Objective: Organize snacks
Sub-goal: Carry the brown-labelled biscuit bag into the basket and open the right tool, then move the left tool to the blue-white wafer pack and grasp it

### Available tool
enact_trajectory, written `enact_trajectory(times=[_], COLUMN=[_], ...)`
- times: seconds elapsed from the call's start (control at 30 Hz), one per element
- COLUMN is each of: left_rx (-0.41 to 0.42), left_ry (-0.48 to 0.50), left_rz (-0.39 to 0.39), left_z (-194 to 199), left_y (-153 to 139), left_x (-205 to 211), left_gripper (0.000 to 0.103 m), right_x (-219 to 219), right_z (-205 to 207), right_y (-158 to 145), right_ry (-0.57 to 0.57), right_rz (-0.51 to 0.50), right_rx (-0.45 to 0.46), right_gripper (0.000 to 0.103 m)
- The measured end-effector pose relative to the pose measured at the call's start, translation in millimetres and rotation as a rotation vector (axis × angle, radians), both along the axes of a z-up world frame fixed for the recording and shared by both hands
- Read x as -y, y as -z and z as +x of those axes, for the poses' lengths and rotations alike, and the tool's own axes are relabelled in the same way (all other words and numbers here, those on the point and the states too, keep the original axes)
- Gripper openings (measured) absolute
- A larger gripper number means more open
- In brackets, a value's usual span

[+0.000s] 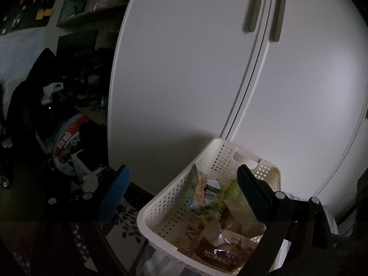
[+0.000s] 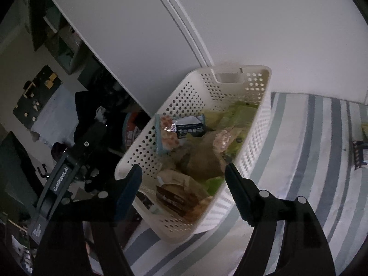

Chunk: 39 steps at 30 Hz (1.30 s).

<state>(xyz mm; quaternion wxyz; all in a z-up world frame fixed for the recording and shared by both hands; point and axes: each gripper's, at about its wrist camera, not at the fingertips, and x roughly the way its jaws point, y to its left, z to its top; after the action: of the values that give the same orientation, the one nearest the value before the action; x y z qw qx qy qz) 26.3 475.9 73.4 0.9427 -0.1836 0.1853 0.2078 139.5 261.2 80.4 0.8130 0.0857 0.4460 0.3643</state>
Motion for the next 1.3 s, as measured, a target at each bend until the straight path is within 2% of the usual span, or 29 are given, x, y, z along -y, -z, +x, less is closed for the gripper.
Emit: enact_trajectory(times=[0.1, 0.17, 0.47, 0.53, 0.77, 1.0, 1.13, 1.3], left_rx=[-0.009, -0.012, -0.040, -0.049, -0.062, -0.082, -0.115, -0.161], left_ry=[0.013, 0.019, 0.129, 0.158, 0.227, 0.315, 0.392, 0.520], left_rz=[0.008, 0.020, 0.068, 0.085, 0.147, 0.201, 0.223, 0.207], left_z=[1.4, 2.3, 13.9, 16.1, 21.8, 28.2, 34.6, 46.8], left_y=[1.2, 1.7, 3.9, 4.3, 3.5, 1.9, 1.6, 4.5], left_x=[3.8, 7.5, 32.0, 39.5, 65.0, 95.6, 121.6, 157.5], left_gripper=[0.100, 0.100, 0.100, 0.100, 0.100, 0.100, 0.100, 0.100], right_x=[5.9, 10.9, 46.3, 56.0, 107.9, 171.6, 211.5, 258.4], right_z=[-0.9, -0.1, 10.4, 13.4, 30.3, 40.0, 43.9, 47.8], right_y=[1.9, 4.6, 20.8, 25.3, 48.9, 70.9, 77.7, 86.3], right_ry=[0.021, 0.042, 0.156, 0.189, 0.330, 0.449, 0.519, 0.611], right_rz=[-0.026, -0.036, -0.106, -0.126, -0.198, -0.214, -0.227, -0.245], right_rx=[0.019, 0.022, 0.026, 0.028, -0.020, -0.067, -0.084, -0.105], right_gripper=[0.077, 0.081, 0.082, 0.088, 0.088, 0.088, 0.088, 0.088])
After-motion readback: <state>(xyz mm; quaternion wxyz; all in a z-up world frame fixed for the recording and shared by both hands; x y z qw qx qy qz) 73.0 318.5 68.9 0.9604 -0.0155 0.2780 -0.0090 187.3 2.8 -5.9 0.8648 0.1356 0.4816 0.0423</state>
